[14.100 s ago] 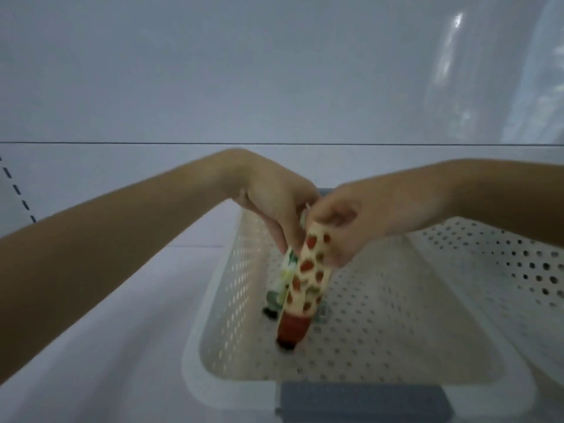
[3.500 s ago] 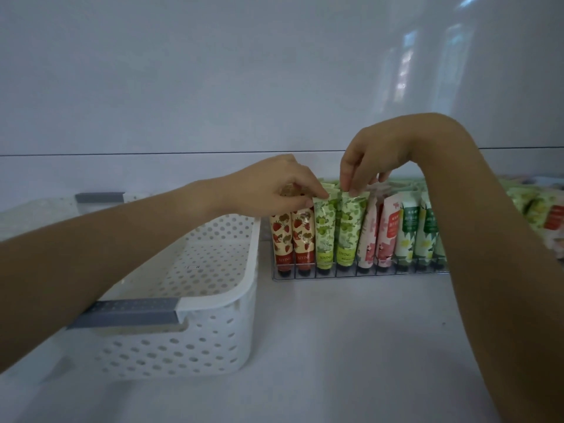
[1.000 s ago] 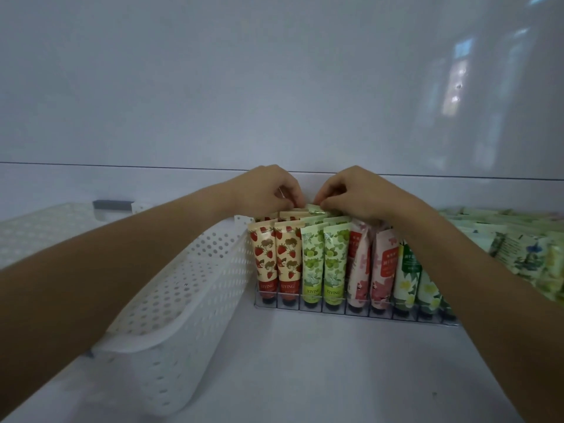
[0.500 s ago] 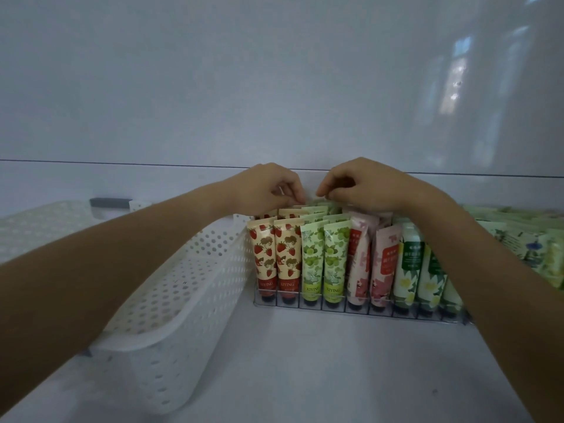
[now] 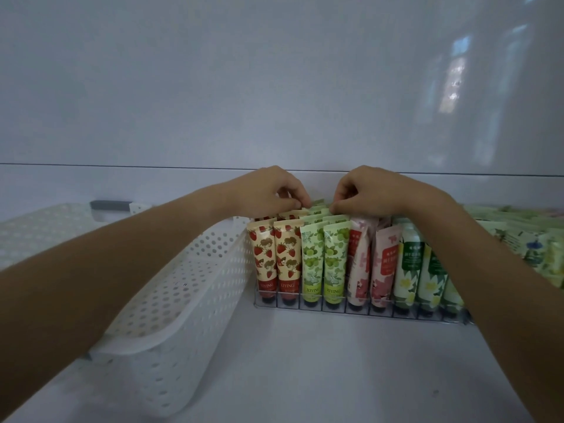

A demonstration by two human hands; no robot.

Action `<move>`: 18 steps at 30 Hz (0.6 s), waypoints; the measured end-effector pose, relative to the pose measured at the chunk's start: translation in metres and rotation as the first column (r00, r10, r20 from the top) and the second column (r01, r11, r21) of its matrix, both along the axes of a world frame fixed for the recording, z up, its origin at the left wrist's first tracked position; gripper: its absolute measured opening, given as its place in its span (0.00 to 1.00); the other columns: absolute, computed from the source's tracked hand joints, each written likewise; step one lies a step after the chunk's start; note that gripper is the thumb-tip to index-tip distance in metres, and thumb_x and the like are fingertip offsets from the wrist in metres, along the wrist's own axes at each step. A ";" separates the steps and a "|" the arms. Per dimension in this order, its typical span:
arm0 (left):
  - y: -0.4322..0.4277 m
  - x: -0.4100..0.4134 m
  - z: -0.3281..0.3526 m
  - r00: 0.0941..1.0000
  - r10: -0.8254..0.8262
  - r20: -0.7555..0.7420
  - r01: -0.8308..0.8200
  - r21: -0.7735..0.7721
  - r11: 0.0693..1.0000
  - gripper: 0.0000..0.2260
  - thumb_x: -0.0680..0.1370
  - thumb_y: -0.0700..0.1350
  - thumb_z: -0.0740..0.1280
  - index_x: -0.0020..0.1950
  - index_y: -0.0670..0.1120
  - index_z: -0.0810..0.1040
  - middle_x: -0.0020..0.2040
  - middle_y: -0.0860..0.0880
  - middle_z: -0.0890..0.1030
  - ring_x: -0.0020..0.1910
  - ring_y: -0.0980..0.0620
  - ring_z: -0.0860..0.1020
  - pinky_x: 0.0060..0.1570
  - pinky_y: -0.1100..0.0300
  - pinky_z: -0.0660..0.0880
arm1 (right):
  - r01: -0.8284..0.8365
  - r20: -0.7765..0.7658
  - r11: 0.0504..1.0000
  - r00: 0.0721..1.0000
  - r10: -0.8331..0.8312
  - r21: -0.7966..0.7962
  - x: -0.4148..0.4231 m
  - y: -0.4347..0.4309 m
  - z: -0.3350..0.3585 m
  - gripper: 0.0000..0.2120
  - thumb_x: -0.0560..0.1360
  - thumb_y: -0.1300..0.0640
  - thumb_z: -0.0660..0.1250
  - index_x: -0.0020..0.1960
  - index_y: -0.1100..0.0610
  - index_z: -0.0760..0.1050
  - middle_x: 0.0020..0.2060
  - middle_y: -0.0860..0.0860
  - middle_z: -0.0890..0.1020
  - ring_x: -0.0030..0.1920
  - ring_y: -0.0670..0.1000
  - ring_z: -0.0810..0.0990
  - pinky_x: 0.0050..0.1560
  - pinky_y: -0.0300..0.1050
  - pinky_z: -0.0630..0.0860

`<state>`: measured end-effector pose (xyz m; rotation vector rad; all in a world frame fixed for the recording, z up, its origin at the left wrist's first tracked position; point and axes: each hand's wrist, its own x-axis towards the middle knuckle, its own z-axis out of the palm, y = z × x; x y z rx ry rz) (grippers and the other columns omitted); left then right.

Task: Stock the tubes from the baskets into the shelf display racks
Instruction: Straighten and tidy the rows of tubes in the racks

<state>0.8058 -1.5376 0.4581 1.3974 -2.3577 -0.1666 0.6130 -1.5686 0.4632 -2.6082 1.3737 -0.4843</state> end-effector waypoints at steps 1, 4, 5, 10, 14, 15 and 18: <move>0.001 0.000 0.001 1.000 0.004 0.012 -0.004 -0.001 1.000 0.09 0.78 0.40 0.63 0.54 0.48 0.81 0.51 0.52 0.81 0.46 0.56 0.78 0.47 0.67 0.74 | 0.001 -0.005 1.000 1.000 -0.001 0.002 0.000 0.000 0.000 0.08 0.73 0.51 0.68 0.36 0.49 0.75 0.35 0.44 0.79 0.35 0.41 0.76 0.31 0.36 0.68; 0.004 0.001 0.008 1.000 0.016 0.016 -0.016 -0.014 1.000 0.08 0.77 0.42 0.64 0.53 0.49 0.81 0.47 0.56 0.79 0.45 0.57 0.77 0.46 0.67 0.73 | -0.023 0.024 1.000 0.999 0.024 -0.017 -0.002 0.000 0.002 0.05 0.73 0.53 0.68 0.39 0.50 0.77 0.36 0.42 0.79 0.36 0.39 0.75 0.33 0.34 0.67; 0.005 0.003 0.012 1.000 0.028 0.010 -0.027 -0.027 0.999 0.07 0.77 0.43 0.64 0.51 0.49 0.80 0.46 0.56 0.79 0.43 0.57 0.76 0.43 0.68 0.72 | -0.039 0.057 0.998 0.998 0.041 -0.039 -0.003 0.000 0.003 0.03 0.73 0.53 0.68 0.41 0.50 0.77 0.36 0.41 0.78 0.37 0.38 0.74 0.34 0.32 0.66; 0.011 0.019 0.030 0.992 0.084 0.092 -0.093 0.095 0.991 0.05 0.74 0.44 0.68 0.42 0.54 0.78 0.39 0.57 0.79 0.35 0.63 0.75 0.38 0.71 0.70 | -0.172 0.222 0.976 0.955 0.199 -0.137 0.006 0.006 0.007 0.04 0.74 0.56 0.68 0.43 0.48 0.78 0.37 0.37 0.77 0.33 0.29 0.73 0.33 0.20 0.66; 0.010 0.021 0.025 0.981 0.096 0.168 -0.127 0.185 0.974 0.05 0.73 0.42 0.69 0.41 0.52 0.79 0.39 0.55 0.81 0.34 0.63 0.78 0.45 0.64 0.75 | -0.251 0.228 0.964 0.937 0.264 -0.084 0.022 0.011 -0.001 0.07 0.74 0.57 0.68 0.44 0.46 0.80 0.37 0.38 0.79 0.36 0.30 0.75 0.36 0.22 0.68; 0.009 0.021 0.024 0.981 0.100 0.164 -0.130 0.180 0.975 0.05 0.73 0.42 0.69 0.41 0.52 0.79 0.38 0.55 0.81 0.33 0.63 0.78 0.45 0.63 0.75 | -0.261 0.199 0.963 0.943 0.268 -0.063 0.024 0.012 -0.003 0.07 0.74 0.58 0.67 0.45 0.47 0.81 0.38 0.38 0.80 0.37 0.33 0.75 0.38 0.24 0.69; 0.009 0.020 0.025 0.979 0.107 0.175 -0.136 0.165 0.977 0.06 0.73 0.42 0.69 0.40 0.52 0.78 0.38 0.55 0.81 0.31 0.67 0.77 0.41 0.69 0.74 | -0.260 0.141 0.964 0.954 0.264 -0.044 0.029 0.014 -0.006 0.08 0.75 0.59 0.66 0.47 0.48 0.81 0.43 0.44 0.81 0.42 0.40 0.77 0.42 0.31 0.72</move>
